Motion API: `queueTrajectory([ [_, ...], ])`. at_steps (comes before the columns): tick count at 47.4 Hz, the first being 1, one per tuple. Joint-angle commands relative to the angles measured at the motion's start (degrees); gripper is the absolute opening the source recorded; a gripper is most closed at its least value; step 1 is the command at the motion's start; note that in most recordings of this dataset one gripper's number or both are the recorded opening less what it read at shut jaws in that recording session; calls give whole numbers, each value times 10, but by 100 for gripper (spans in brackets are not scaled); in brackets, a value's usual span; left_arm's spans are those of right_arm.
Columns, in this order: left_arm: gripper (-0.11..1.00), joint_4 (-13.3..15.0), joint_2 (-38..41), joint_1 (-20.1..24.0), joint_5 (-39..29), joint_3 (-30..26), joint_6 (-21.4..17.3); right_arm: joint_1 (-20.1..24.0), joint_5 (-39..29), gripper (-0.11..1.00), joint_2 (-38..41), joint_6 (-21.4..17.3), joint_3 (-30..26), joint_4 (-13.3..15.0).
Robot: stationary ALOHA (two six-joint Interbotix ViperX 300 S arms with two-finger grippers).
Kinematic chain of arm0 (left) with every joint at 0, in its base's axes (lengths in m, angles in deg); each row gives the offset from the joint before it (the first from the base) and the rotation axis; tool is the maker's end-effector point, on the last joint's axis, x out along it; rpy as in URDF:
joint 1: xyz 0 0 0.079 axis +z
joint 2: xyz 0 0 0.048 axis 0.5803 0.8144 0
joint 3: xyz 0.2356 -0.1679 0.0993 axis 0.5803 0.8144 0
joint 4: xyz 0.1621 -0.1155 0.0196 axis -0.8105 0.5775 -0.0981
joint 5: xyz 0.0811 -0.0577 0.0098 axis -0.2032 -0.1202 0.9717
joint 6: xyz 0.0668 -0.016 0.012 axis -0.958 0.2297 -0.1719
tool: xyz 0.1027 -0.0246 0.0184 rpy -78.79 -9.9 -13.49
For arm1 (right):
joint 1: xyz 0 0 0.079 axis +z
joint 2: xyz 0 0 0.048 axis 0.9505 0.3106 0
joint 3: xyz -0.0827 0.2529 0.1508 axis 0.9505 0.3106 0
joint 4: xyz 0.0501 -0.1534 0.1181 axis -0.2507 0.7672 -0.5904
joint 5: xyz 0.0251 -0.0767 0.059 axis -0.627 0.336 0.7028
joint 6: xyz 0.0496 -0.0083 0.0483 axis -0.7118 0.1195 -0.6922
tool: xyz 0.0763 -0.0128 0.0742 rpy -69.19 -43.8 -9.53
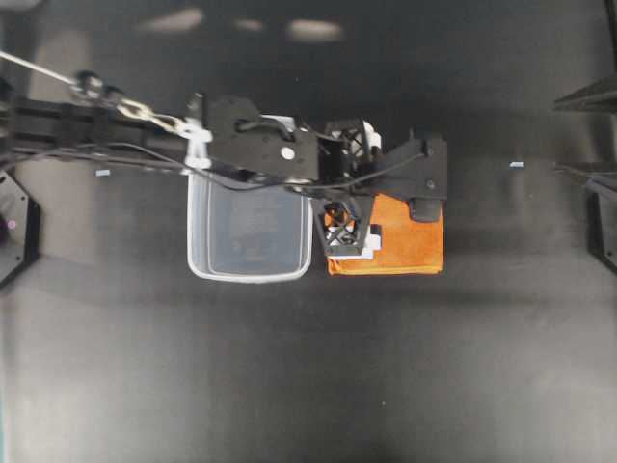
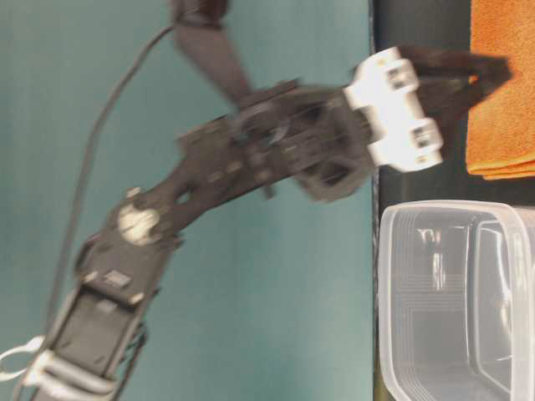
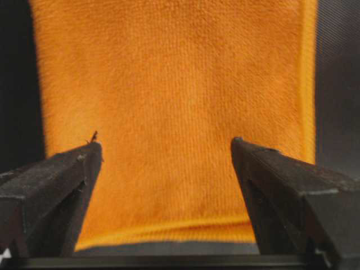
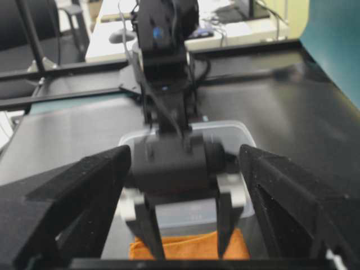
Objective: Place the orange towel into the container with the left arm.
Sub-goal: 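Lower the left gripper onto the orange towel and close it, then lift the towel and carry it left over the clear container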
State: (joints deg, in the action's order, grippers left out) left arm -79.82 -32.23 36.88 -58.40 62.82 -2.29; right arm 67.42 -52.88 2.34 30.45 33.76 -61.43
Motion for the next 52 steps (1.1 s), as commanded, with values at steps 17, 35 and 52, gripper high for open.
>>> queueTrajectory([
  [17,87,-2,58,-11,1,-36,8,-2,3,76,4,-4,-4,-2],
  [35,19,-2,44,-13,-4,-38,4,-1,4,75,3,-4,-3,-2],
  [52,6,-2,-119,-18,-63,-53,3,12,4,75,3,-15,-3,-2],
])
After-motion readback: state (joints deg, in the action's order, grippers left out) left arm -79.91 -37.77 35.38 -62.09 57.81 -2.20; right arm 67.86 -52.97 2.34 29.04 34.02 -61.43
